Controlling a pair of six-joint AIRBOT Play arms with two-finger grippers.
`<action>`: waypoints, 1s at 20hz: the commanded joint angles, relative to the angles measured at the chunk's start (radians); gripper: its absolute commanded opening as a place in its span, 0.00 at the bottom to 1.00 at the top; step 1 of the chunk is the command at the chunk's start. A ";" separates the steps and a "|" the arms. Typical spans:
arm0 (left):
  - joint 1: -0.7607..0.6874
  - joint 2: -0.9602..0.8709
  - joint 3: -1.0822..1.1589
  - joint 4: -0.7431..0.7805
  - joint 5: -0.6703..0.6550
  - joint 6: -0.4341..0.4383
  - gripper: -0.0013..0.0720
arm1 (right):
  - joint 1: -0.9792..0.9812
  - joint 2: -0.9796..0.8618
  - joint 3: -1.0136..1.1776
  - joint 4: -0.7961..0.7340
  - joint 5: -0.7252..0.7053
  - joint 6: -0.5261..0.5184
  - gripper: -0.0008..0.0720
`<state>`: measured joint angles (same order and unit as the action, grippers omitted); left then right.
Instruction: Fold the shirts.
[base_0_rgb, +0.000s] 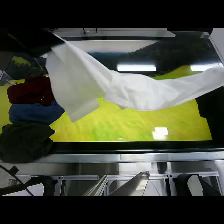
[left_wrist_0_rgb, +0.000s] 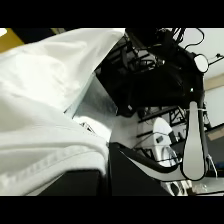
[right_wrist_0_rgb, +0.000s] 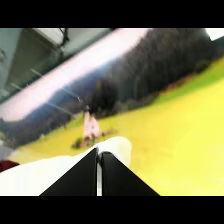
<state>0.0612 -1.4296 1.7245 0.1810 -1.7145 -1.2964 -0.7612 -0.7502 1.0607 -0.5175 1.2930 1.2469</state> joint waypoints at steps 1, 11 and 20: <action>-0.054 0.016 -0.089 0.022 -0.064 0.003 0.05 | 0.003 0.022 -0.028 -0.047 0.133 -0.005 0.03; 0.218 0.344 0.026 -0.475 0.017 0.217 0.05 | 0.002 0.115 0.181 0.269 -0.120 -0.130 0.03; 0.023 -0.069 -0.171 0.114 0.132 0.180 0.05 | 0.311 -0.344 -0.034 -0.240 -0.153 0.082 0.03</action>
<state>0.1390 -1.3495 1.6394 0.1684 -1.5974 -1.1103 -0.5373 -0.9363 1.1049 -0.5846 1.1706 1.2713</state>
